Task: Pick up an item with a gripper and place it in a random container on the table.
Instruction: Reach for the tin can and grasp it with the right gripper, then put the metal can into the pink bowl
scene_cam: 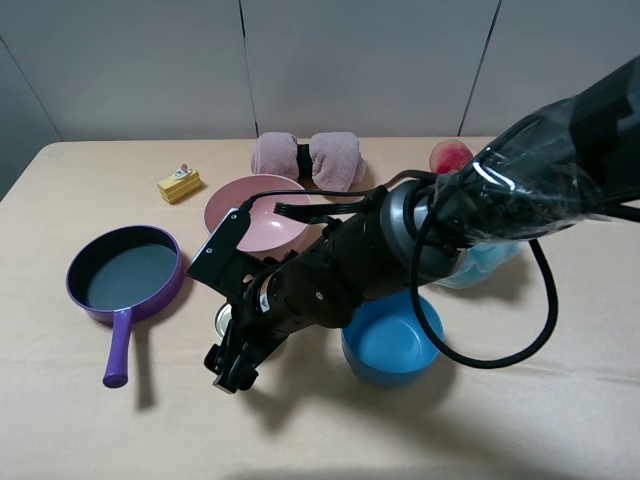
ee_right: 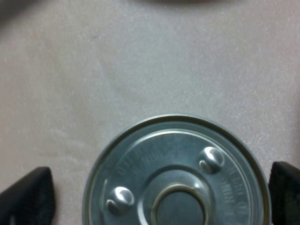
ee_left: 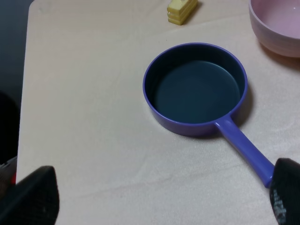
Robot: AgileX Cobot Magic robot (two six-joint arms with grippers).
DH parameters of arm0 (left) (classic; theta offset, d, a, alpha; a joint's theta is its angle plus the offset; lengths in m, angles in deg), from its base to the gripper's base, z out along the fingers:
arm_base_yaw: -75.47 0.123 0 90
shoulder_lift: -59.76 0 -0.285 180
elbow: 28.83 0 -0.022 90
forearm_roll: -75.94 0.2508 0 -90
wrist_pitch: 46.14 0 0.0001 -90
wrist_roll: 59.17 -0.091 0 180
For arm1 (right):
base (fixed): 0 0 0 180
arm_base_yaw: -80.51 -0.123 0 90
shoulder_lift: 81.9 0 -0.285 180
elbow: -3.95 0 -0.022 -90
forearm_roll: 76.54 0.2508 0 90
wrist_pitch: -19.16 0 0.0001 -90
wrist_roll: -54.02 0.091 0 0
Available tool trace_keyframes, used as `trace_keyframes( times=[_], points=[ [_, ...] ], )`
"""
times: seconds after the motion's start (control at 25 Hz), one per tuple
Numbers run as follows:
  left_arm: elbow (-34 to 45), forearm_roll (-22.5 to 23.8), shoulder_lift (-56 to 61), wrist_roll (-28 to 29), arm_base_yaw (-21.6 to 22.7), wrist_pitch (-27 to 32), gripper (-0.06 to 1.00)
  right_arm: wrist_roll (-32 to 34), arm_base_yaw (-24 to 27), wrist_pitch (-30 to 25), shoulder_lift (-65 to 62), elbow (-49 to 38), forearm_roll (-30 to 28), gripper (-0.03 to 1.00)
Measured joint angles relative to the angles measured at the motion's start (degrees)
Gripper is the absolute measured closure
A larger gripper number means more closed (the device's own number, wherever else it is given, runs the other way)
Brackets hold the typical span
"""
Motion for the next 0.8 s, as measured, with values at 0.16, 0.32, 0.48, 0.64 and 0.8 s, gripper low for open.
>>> trace_keyframes(
  times=[0.16,0.32,0.48,0.64,0.8],
  points=[
    [0.00,0.00,0.00,0.00,0.00,0.00,0.04,0.00,0.00,0.06,0.00,0.00,0.00,0.48],
    [0.00,0.00,0.00,0.00,0.00,0.00,0.04,0.00,0.00,0.10,0.00,0.00,0.00,0.48],
    [0.00,0.00,0.00,0.00,0.00,0.00,0.04,0.00,0.00,0.10,0.00,0.00,-0.21,0.48],
    [0.00,0.00,0.00,0.00,0.00,0.00,0.04,0.00,0.00,0.10,0.00,0.00,-0.47,0.48],
    [0.00,0.00,0.00,0.00,0.00,0.00,0.04,0.00,0.00,0.10,0.00,0.00,-0.47,0.48]
  ],
)
